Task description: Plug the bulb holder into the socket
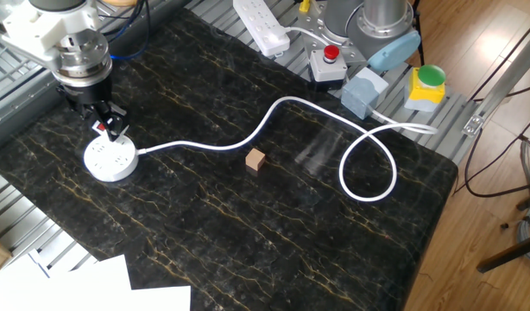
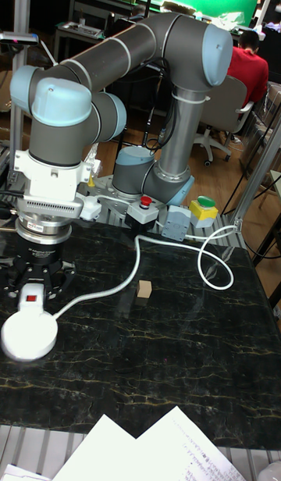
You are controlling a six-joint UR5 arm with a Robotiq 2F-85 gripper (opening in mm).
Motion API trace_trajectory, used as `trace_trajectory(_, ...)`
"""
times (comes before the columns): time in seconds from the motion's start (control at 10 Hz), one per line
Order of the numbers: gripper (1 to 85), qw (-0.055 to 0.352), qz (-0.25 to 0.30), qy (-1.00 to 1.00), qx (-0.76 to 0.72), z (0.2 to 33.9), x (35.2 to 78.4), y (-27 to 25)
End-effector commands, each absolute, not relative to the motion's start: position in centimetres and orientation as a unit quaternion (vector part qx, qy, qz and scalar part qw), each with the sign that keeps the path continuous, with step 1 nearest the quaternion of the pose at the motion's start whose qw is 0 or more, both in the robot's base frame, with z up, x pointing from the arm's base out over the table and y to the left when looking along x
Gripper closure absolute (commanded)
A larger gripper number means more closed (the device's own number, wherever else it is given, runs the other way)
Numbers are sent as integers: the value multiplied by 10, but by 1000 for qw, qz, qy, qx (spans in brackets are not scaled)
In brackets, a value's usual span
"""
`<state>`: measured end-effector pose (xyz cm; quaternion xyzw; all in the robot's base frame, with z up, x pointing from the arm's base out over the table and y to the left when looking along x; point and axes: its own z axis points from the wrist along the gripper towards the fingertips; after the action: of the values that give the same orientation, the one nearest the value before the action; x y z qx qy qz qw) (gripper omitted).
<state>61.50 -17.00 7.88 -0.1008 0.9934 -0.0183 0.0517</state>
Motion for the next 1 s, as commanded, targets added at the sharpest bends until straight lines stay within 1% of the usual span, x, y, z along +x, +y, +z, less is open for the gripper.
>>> trace_trajectory(0.0, 840, 62, -7, 993, -100, 79, 616, -165)
trace_trajectory(0.2, 830, 67, -6, 992, -103, 78, 617, -165)
trace_trajectory(0.3, 797, 69, -4, 992, -107, 78, 618, -164)
trace_trajectory(0.4, 740, 72, -4, 991, -112, 78, 619, -163)
trace_trajectory(0.7, 683, 77, 2, 990, -120, 77, 619, -161)
trace_trajectory(0.9, 620, 82, 0, 988, -132, 77, 620, -162)
